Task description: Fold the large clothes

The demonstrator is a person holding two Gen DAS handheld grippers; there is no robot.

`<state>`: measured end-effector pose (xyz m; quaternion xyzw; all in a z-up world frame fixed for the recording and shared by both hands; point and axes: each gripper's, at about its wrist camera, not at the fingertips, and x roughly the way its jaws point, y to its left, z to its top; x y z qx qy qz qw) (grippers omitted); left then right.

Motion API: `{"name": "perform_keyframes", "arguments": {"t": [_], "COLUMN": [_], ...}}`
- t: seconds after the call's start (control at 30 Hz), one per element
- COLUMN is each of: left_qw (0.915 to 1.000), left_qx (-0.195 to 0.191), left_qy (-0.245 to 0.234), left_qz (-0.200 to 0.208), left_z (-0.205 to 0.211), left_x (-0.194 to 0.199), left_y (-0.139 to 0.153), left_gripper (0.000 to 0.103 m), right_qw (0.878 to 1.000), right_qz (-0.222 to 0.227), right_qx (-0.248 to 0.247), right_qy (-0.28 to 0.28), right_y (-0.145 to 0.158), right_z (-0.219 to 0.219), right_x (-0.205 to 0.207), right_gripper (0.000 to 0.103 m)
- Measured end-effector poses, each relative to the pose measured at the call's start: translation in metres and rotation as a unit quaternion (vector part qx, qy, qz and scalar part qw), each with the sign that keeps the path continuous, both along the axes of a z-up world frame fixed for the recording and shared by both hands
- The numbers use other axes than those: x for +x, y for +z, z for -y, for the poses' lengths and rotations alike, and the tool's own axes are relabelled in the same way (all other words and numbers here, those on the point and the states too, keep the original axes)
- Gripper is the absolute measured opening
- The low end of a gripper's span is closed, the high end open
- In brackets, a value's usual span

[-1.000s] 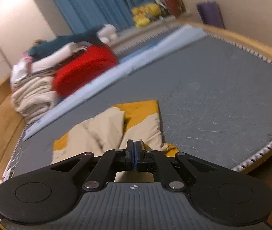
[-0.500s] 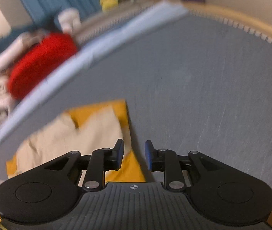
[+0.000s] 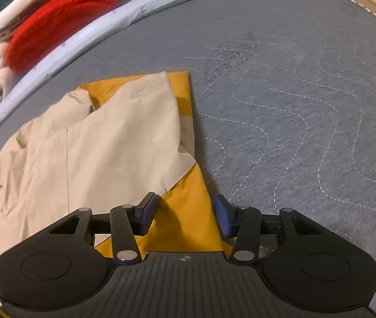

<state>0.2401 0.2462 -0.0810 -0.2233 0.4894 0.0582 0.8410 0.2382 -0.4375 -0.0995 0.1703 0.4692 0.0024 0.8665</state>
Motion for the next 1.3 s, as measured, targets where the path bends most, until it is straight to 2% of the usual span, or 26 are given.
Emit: {"name": "perform_keyframes", "arguments": {"t": [0.03, 0.07, 0.1, 0.17, 0.23, 0.37, 0.47, 0.53, 0.6, 0.63, 0.67, 0.73, 0.8, 0.87, 0.97, 1.03, 1.1, 1.13, 1.17, 1.2, 1.27, 1.3], "left_qw": [0.9999, 0.9995, 0.9991, 0.9977, 0.9950, 0.9850, 0.9736, 0.9681, 0.9656, 0.9665, 0.9717, 0.9812, 0.9908, 0.9969, 0.9979, 0.9987, 0.9992, 0.9991, 0.9989, 0.9986, 0.9949, 0.9930], "left_qx": [-0.011, -0.013, 0.000, 0.020, 0.018, 0.032, 0.068, 0.072, 0.079, 0.089, 0.098, 0.104, 0.091, 0.045, 0.047, 0.038, 0.019, 0.013, 0.016, 0.014, 0.004, 0.013], "left_qy": [-0.013, -0.030, -0.042, -0.048, -0.034, -0.011, -0.007, 0.003, 0.018, 0.025, 0.020, -0.003, -0.019, -0.029, -0.033, -0.031, -0.034, -0.039, -0.038, -0.033, -0.020, -0.017], "left_qz": [-0.004, -0.004, 0.002, 0.043, 0.093, 0.169, 0.218, 0.240, 0.247, 0.240, 0.214, 0.162, 0.099, 0.057, 0.029, 0.016, 0.008, 0.009, 0.020, 0.040, 0.099, 0.117], "left_z": [0.003, 0.006, 0.011, 0.014, 0.012, 0.014, 0.023, 0.030, 0.036, 0.041, 0.046, 0.050, 0.048, 0.037, 0.028, 0.022, 0.016, 0.016, 0.016, 0.013, 0.008, 0.007], "left_x": [0.003, 0.004, 0.005, 0.002, -0.004, -0.009, 0.001, 0.015, 0.030, 0.038, 0.047, 0.054, 0.054, 0.048, 0.042, 0.040, 0.035, 0.033, 0.033, 0.030, 0.017, 0.013], "left_y": [-0.003, -0.002, 0.001, 0.018, 0.037, 0.063, 0.075, 0.078, 0.076, 0.072, 0.064, 0.048, 0.032, 0.016, 0.003, -0.003, -0.011, -0.012, -0.009, -0.003, 0.017, 0.024], "left_gripper": [0.043, 0.007, 0.002, 0.002, 0.001, 0.001, 0.001, 0.002, 0.012, 0.037, 0.058, 0.056, 0.055, 0.055, 0.055, 0.052, 0.032, 0.009, 0.001, 0.000, 0.000, 0.000], "right_qw": [1.000, 1.000, 1.000, 0.998, 0.994, 0.977, 0.965, 0.963, 0.965, 0.968, 0.972, 0.977, 0.985, 0.992, 0.998, 0.999, 0.999, 0.999, 0.999, 0.998, 0.993, 0.988], "right_qz": [0.005, 0.009, 0.020, 0.056, 0.109, 0.214, 0.257, 0.264, 0.247, 0.228, 0.210, 0.175, 0.137, 0.088, 0.018, -0.002, 0.008, 0.014, 0.021, 0.037, 0.104, 0.141], "right_qx": [-0.003, -0.009, -0.017, -0.025, -0.017, -0.012, -0.043, -0.044, -0.053, -0.058, -0.062, -0.065, -0.047, -0.029, -0.013, -0.018, -0.022, -0.022, -0.027, -0.031, -0.023, -0.021], "right_qy": [0.006, 0.010, 0.017, 0.025, 0.013, -0.006, -0.023, -0.045, -0.069, -0.080, -0.089, -0.099, -0.095, -0.081, -0.058, -0.048, -0.034, -0.026, -0.023, -0.028, -0.047, -0.052], "right_y": [0.001, 0.004, 0.009, 0.027, 0.050, 0.086, 0.093, 0.092, 0.082, 0.076, 0.071, 0.059, 0.048, 0.036, 0.017, 0.011, 0.013, 0.017, 0.018, 0.024, 0.046, 0.056], "right_z": [-0.002, -0.005, -0.007, -0.009, -0.004, 0.002, -0.005, -0.006, -0.008, -0.008, -0.008, -0.006, -0.002, 0.003, 0.011, 0.014, 0.010, 0.010, 0.012, 0.011, 0.011, 0.009], "right_x": [0.001, 0.000, -0.003, -0.011, -0.023, -0.042, -0.029, -0.014, 0.007, 0.018, 0.024, 0.031, 0.033, 0.032, 0.027, 0.020, 0.012, 0.012, 0.007, 0.004, -0.002, -0.009], "right_gripper": [0.019, 0.006, 0.004, 0.001, 0.001, 0.001, 0.001, 0.001, 0.004, 0.013, 0.023, 0.040, 0.041, 0.042, 0.043, 0.043, 0.031, 0.008, 0.001, 0.000, 0.000, 0.000]}}
